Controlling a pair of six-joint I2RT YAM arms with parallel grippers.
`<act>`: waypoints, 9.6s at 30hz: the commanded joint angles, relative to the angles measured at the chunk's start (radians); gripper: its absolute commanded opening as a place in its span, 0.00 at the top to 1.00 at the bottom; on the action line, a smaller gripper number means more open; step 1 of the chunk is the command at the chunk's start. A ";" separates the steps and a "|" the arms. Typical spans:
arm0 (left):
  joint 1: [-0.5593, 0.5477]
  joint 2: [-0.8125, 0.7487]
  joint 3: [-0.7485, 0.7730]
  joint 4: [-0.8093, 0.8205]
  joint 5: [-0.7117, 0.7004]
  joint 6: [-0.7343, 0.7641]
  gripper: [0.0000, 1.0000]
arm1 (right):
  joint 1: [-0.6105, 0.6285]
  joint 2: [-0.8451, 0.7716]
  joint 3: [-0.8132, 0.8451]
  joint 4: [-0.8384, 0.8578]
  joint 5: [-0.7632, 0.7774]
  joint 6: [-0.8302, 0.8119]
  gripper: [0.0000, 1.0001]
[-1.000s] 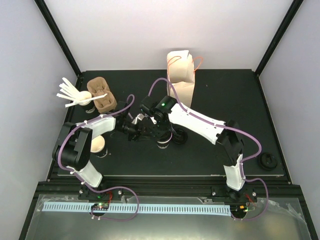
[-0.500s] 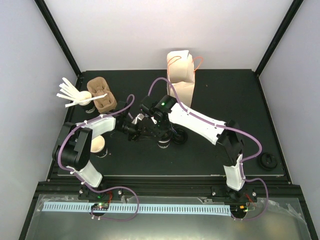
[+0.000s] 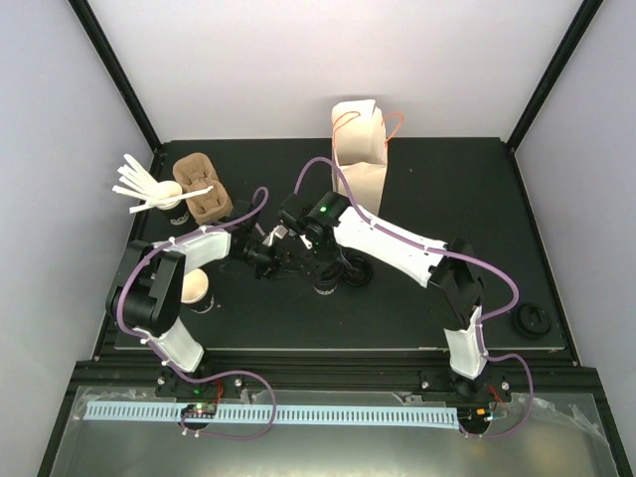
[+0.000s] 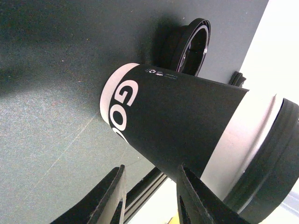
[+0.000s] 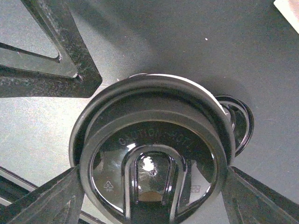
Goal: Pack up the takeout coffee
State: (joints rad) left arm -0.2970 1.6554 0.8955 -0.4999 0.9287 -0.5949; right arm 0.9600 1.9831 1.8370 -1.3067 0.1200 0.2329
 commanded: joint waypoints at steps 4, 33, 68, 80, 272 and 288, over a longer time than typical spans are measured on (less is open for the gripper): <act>-0.005 0.021 0.043 -0.007 0.033 0.022 0.68 | 0.006 0.021 -0.015 0.024 -0.004 -0.006 0.18; 0.059 -0.149 0.071 -0.066 0.018 0.072 0.60 | -0.063 -0.113 0.036 0.014 -0.092 -0.024 0.10; 0.012 -0.047 0.085 -0.112 0.142 0.166 0.66 | -0.427 -0.306 -0.579 0.599 -0.746 0.125 0.38; 0.012 -0.016 0.089 -0.111 0.150 0.174 0.70 | -0.436 -0.287 -0.600 0.609 -0.774 0.104 0.49; 0.106 -0.218 0.165 -0.305 -0.193 0.151 0.65 | -0.096 -0.234 -0.176 0.254 -0.173 -0.270 0.01; 0.143 -0.239 0.151 -0.316 -0.178 0.181 0.64 | -0.006 -0.074 -0.057 0.140 -0.013 -0.178 0.07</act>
State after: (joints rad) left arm -0.1627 1.4330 1.0492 -0.8204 0.7475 -0.4229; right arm 0.9562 1.9057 1.7470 -1.1259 0.0547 0.0151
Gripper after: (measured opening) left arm 0.355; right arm 0.944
